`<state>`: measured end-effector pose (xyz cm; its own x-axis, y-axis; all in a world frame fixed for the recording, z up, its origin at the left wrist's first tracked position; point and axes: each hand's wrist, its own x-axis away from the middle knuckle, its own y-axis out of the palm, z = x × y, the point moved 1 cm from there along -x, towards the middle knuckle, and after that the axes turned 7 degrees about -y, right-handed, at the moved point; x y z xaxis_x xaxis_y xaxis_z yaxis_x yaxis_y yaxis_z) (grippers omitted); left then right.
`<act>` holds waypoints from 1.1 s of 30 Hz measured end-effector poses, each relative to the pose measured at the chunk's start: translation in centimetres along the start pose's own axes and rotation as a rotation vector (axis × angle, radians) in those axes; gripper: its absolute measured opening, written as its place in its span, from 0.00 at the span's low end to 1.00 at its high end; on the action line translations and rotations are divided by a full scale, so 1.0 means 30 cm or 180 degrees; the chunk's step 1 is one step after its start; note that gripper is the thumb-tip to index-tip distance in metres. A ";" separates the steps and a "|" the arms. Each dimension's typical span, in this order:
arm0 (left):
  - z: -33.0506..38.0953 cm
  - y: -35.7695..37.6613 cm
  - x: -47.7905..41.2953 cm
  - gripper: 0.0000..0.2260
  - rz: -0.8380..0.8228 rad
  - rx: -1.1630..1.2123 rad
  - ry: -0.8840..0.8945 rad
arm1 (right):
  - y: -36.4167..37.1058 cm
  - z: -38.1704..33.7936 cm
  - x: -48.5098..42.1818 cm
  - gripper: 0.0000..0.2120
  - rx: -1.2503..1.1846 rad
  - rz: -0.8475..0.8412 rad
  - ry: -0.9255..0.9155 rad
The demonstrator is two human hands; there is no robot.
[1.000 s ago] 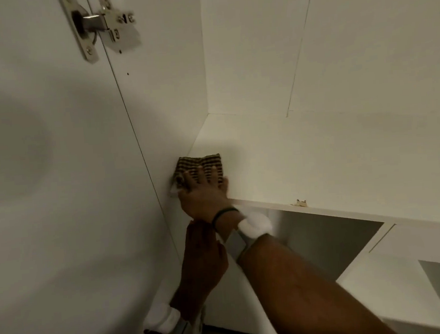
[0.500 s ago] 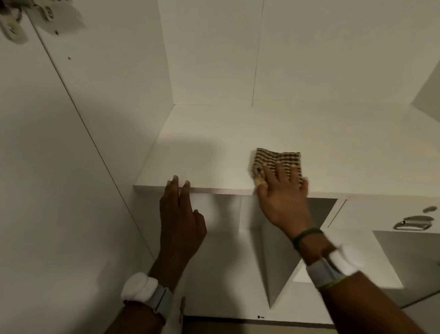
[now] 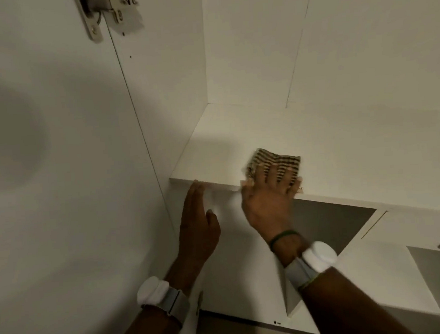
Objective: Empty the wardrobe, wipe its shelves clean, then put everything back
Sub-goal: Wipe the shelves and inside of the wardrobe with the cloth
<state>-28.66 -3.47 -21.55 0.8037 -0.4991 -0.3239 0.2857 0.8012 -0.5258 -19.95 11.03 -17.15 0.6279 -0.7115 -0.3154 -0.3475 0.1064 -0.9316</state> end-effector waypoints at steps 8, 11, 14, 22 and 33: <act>-0.052 -0.095 0.009 0.25 0.0725 0.0806 -0.0235 | 0.093 -0.388 -0.018 0.29 -0.0348 -0.0329 -0.1759; -0.025 -0.080 -0.015 0.25 0.0673 0.0644 -0.0098 | 0.093 -0.324 -0.035 0.26 -0.0269 -0.0250 -0.1845; 0.026 -0.006 -0.043 0.24 0.0589 0.0524 -0.0064 | 0.079 -0.181 -0.013 0.25 -0.0365 -0.0088 -0.1657; 0.309 0.354 -0.053 0.22 -0.0257 -0.0366 0.0877 | -0.104 0.462 0.082 0.25 -0.0362 0.0006 -0.0315; 0.496 0.582 0.079 0.18 -0.0217 -0.1120 0.1199 | -0.194 0.847 0.132 0.25 -0.0292 0.0197 0.0349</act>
<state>-14.00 14.24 -19.81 0.5273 -0.6825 -0.5062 0.0861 0.6356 -0.7672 2.26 25.24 -17.55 0.5254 -0.7776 -0.3454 -0.4485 0.0918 -0.8891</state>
